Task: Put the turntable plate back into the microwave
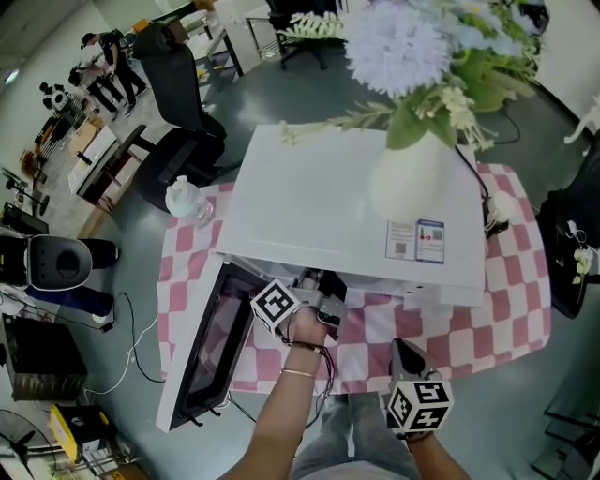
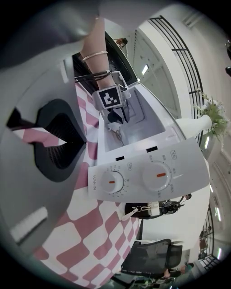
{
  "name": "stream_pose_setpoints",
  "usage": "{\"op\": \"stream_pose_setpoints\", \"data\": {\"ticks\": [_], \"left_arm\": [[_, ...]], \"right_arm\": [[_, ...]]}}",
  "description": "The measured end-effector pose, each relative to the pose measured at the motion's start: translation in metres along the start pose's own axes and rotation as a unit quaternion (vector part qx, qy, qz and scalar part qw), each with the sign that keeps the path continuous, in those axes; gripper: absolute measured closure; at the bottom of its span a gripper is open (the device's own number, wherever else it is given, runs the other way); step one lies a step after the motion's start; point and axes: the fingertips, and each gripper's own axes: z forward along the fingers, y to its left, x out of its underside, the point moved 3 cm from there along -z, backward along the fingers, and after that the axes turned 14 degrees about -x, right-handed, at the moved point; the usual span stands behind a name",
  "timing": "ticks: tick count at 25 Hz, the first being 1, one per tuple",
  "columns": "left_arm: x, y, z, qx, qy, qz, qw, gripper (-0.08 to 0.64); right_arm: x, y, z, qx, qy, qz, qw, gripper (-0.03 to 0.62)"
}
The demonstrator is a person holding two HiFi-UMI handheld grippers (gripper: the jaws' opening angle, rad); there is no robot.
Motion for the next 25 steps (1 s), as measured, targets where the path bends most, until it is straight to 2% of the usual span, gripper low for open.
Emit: {"op": "stream_pose_setpoints", "data": {"ticks": [8, 17, 25], "left_arm": [[-0.001, 0.010, -0.007, -0.025, 0.005, 0.019, 0.9995, 0.521], [-0.001, 0.015, -0.008, -0.025, 0.014, 0.035, 0.9990, 0.527], [-0.001, 0.020, -0.007, -0.062, 0.026, 0.066, 0.9956, 0.533]], "right_arm": [[0.003, 0.004, 0.001, -0.002, 0.001, -0.001, 1.000, 0.583], [0.006, 0.010, 0.002, -0.004, 0.002, -0.001, 1.000, 0.583], [0.006, 0.010, 0.002, -0.003, 0.001, 0.000, 1.000, 0.583]]}}
